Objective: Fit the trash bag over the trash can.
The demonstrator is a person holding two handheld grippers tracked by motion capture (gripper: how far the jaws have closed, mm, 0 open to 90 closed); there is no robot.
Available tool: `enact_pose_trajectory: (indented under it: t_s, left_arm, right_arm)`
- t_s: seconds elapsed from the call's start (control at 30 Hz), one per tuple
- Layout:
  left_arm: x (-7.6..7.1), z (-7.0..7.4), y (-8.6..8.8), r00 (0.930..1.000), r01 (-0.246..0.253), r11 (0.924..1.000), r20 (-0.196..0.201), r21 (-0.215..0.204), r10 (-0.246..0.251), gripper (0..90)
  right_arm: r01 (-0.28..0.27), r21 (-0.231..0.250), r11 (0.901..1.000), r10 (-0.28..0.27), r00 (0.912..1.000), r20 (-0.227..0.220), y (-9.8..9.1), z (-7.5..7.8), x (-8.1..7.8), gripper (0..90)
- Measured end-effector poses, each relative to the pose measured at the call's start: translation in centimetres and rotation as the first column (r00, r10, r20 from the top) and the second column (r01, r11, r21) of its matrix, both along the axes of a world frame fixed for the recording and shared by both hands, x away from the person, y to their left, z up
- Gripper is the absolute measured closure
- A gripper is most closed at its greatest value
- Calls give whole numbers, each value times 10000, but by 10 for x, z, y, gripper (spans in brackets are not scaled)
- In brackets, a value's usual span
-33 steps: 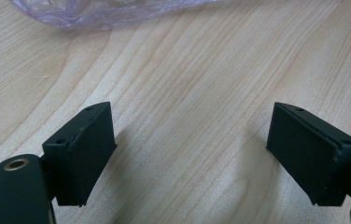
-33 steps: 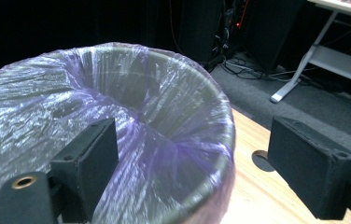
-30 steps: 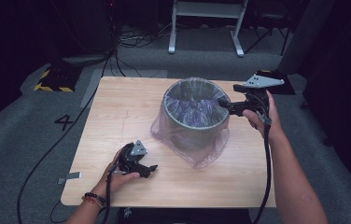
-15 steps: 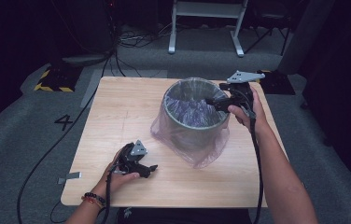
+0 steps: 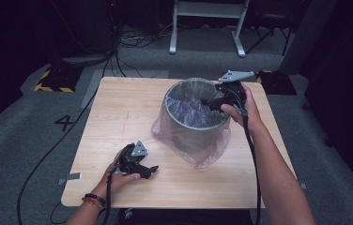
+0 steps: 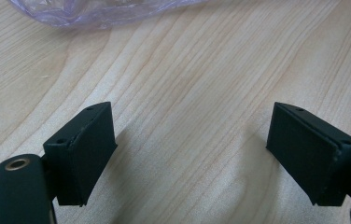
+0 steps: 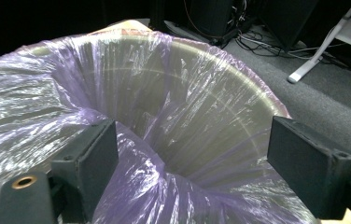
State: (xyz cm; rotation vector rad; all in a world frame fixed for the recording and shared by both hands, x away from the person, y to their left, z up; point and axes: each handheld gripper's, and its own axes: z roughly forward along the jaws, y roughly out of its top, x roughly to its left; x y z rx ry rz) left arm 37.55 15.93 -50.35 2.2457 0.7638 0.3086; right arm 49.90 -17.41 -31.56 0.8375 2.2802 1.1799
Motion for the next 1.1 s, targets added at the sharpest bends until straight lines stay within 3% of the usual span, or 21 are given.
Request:
enact_pose_trajectory:
  t_s: [0.1, 0.33, 0.67, 0.8, 0.9, 1.1]
  left_arm:
    - [0, 0, 0, 10000, 12, 10000, 4, -1, -12, 152]
    - [0, 0, 0, 10000, 28, 10000, 2, -11, -28, 152]
    - [-1, 0, 0, 10000, 29, 10000, 23, -5, -29, 155]
    - [-1, 0, 0, 10000, 64, 10000, 50, 16, -64, 157]
    - [-1, 0, 0, 10000, 65, 10000, 48, 16, -65, 157]
    - [-1, 0, 0, 10000, 58, 10000, 36, 3, -58, 157]
  right_arm:
    - [232, -289, 9993, -233, 9997, -36, 3, -4, 4, 166]
    - [214, -316, 9993, -227, 9990, -395, 3, -6, 10, 168]
    - [-363, -794, 9962, 300, 9965, -783, 6, -9, 8, 168]
    - [-1066, -1379, 9847, 931, 9906, -1006, 10, -14, 6, 169]
    - [-1157, -1852, 9759, 994, 9905, -952, 14, -15, 4, 163]
    - [-1274, -1811, 9752, 1175, 9910, -644, 14, -12, 1, 202]
